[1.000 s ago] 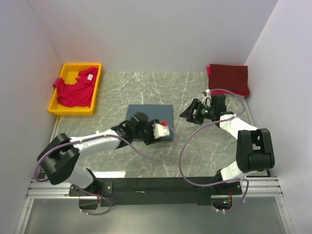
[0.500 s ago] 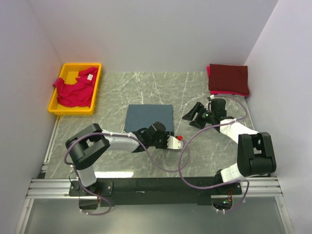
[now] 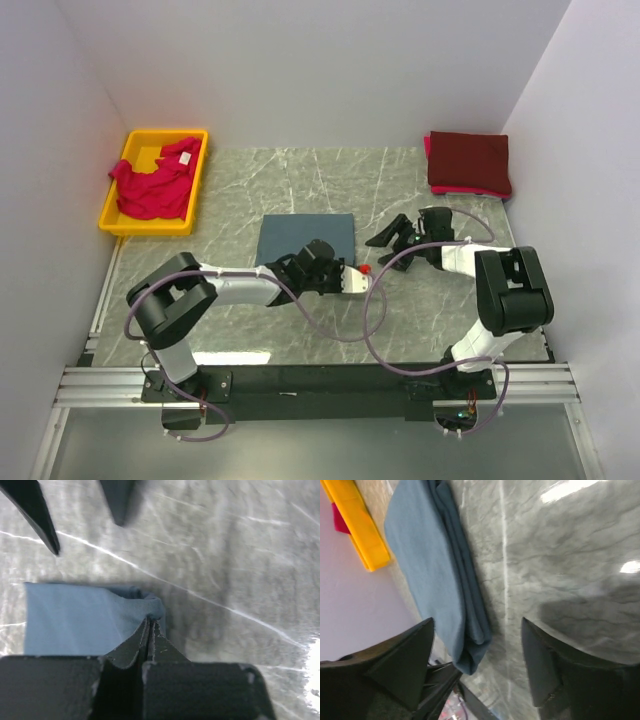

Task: Fold and stack the t-shirts
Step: Neatly place the folded tshirt to the corner

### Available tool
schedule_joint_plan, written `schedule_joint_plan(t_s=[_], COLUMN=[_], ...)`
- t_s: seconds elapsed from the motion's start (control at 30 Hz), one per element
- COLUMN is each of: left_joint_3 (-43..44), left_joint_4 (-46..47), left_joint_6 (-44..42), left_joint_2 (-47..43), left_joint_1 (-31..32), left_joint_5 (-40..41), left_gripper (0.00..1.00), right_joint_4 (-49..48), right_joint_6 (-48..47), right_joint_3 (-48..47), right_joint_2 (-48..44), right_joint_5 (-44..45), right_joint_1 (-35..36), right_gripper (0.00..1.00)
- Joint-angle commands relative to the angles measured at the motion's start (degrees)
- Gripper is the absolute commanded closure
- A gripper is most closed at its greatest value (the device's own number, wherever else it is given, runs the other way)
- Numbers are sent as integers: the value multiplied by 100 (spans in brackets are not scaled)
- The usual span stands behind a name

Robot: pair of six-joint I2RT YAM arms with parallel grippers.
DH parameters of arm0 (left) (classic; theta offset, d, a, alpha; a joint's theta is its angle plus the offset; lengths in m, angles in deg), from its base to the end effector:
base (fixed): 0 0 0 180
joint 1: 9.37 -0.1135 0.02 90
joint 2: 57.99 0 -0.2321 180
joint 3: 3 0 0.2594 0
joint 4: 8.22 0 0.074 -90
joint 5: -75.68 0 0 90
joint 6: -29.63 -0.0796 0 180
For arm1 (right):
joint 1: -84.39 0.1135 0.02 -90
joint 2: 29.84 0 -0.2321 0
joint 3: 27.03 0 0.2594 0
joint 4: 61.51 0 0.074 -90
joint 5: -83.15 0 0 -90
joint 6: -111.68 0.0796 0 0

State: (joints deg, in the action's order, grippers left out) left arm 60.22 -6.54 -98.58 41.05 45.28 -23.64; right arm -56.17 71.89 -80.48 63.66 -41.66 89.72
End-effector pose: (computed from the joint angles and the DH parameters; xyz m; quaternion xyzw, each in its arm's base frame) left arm 0.2169 -0.3281 0.1053 0.6643 0.5794 -0.1378 0.4518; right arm 0.3250 0.0760 0.0790 0.2321 0.8593 0.4136 0.1915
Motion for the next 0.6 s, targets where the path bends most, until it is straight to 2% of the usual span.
schedule_joint_plan(t_s=[0.0,0.2,0.57], left_joint_3=[376,491,482], left_joint_4=[-72,-266,-239], left_joint_6=[262,306,385], left_joint_2=[-359,-447,-702], left_joint_1=[-174,-227,-271], left_joint_5=[-403,-571,-588], left_gripper=[99,99,99], right_joint_4=[-533,-734,-989], right_joint_6=[392,875,1640], right_joint_3=[-9,-158,-474], right_joint_2=[98,476,1311], right_joint_5=[-97,-157,9], right_joint_1=[197,443,821], right_gripper=[21,11,9])
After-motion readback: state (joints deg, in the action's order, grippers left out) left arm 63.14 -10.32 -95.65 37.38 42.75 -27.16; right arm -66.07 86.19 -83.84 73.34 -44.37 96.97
